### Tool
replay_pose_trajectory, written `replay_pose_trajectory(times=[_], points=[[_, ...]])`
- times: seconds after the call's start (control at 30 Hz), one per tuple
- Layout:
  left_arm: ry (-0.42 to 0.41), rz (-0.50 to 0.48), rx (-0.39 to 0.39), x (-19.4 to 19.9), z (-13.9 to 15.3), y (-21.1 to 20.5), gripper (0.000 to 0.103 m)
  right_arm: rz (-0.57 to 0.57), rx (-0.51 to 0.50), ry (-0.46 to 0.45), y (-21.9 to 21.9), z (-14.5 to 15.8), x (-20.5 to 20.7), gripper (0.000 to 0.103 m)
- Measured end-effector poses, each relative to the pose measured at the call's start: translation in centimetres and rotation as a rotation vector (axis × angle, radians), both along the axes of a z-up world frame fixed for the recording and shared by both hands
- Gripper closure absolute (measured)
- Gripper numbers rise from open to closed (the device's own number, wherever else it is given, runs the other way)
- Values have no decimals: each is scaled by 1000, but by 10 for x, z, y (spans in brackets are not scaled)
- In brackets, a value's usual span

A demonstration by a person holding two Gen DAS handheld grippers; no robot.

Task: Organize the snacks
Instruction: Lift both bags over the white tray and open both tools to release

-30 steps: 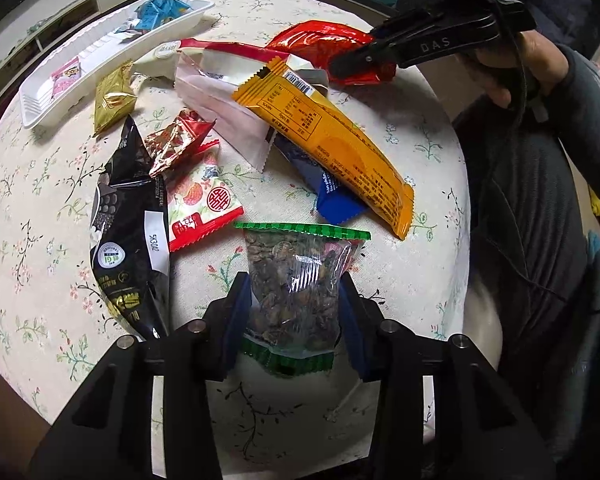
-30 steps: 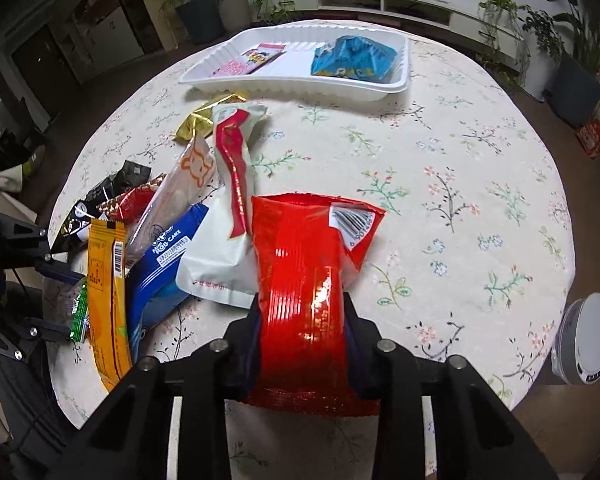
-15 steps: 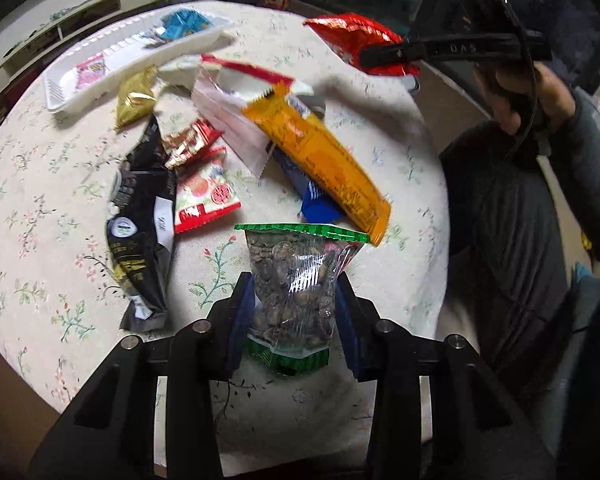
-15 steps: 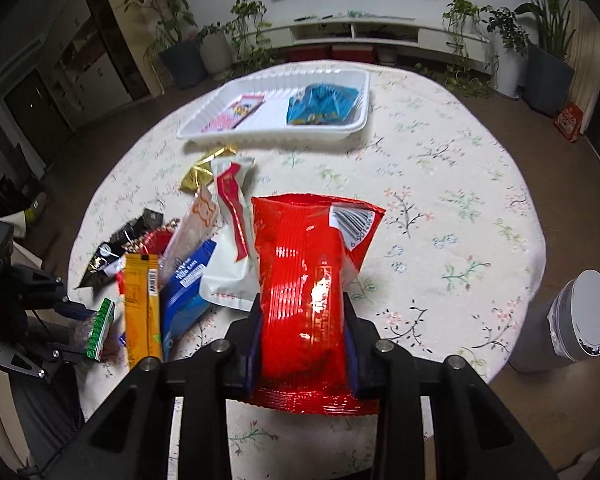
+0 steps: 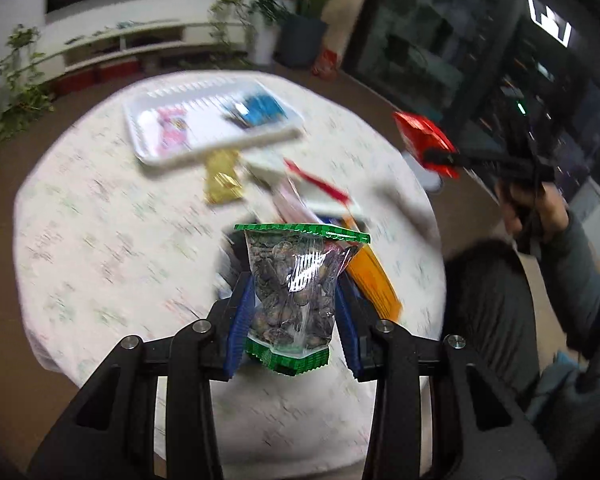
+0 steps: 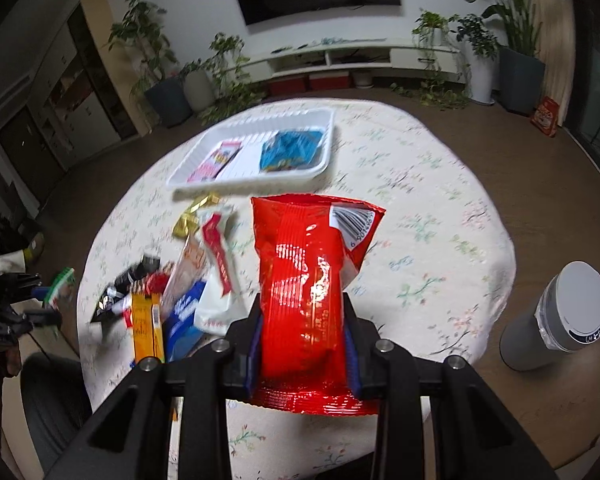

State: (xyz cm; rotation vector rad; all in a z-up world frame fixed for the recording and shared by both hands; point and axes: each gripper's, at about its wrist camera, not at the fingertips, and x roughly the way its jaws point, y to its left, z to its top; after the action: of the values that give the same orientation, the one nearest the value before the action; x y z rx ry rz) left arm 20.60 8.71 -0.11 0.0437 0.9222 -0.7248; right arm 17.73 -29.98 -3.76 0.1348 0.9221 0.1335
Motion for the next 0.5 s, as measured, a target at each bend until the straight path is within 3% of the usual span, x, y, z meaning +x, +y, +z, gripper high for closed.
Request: replay_pose_trajectory(times=[0.17, 0.33, 0.5], points=[[-52, 129, -18, 56, 33, 12, 67, -42, 22, -46, -14, 23, 14, 68], [-93, 226, -39, 124, 60, 6, 67, -23, -1, -127, -1, 60, 48, 68], [-83, 286, -62, 195, 61, -12, 67, 0, 21, -178, 24, 85, 107, 68]])
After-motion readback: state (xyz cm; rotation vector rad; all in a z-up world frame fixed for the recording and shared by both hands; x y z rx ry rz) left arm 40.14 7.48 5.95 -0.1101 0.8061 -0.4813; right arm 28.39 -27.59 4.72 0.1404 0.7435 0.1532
